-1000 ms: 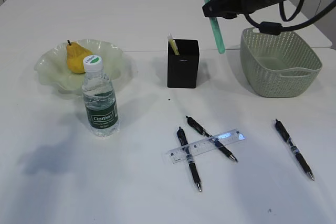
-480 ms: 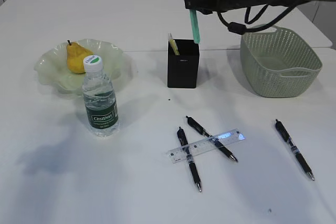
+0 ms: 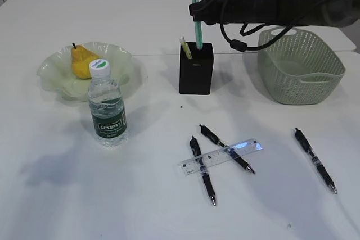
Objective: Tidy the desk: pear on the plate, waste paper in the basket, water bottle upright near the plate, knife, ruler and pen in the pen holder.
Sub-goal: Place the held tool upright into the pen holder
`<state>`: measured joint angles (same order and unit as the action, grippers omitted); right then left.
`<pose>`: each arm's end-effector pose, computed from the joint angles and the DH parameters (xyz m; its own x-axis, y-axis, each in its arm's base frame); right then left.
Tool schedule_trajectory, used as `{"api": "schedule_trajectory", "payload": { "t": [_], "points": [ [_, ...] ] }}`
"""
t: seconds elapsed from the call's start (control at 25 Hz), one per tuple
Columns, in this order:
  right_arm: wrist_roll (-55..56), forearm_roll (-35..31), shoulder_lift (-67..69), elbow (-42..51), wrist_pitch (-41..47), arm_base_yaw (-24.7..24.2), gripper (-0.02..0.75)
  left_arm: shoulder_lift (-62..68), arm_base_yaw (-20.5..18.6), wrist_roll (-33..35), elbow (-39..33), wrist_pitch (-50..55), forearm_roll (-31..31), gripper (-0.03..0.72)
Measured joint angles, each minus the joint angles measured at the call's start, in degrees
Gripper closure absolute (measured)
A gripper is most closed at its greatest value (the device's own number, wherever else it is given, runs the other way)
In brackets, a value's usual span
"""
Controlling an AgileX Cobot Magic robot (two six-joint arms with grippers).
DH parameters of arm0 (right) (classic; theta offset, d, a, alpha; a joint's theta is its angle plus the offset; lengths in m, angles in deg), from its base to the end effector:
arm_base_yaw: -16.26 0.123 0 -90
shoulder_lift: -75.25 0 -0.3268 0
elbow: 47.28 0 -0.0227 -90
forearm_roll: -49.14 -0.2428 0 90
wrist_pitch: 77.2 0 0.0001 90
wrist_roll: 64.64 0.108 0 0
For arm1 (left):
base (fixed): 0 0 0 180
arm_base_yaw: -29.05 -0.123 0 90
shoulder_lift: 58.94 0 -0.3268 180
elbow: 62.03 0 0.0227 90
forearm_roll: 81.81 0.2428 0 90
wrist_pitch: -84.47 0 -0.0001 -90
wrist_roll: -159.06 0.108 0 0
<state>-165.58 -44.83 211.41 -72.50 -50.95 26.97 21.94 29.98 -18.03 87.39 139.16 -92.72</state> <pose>0.5435 0.1514 0.2523 -0.2521 -0.1513 -0.9558 -0.6093 0.7922 0.0353 0.2085 -0.0201 0.2746 -0.9702 -0.0437 -0.2383 -0.0040 0.9864 -0.1643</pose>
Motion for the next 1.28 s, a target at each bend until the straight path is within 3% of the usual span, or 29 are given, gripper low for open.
{"api": "schedule_trajectory", "payload": {
  "t": [0.56,0.8,1.12,1.28],
  "points": [
    [-1.85,-3.03,4.78,-0.36,0.21,0.0,0.583,0.0,0.0,0.0,0.0,-0.13,0.0,0.178],
    [-1.87,-3.03,4.87,-0.46,0.83,0.0,0.468,0.0,0.0,0.0,0.0,-0.02,-0.1,0.178],
    [1.2,-3.03,4.62,-0.46,2.96,0.0,0.442,0.0,0.0,0.0,0.0,0.31,-0.31,0.178],
    [7.94,1.76,2.24,-0.46,2.73,0.0,0.442,0.0,0.0,0.0,0.0,0.31,-0.31,0.178]
  ]
}}
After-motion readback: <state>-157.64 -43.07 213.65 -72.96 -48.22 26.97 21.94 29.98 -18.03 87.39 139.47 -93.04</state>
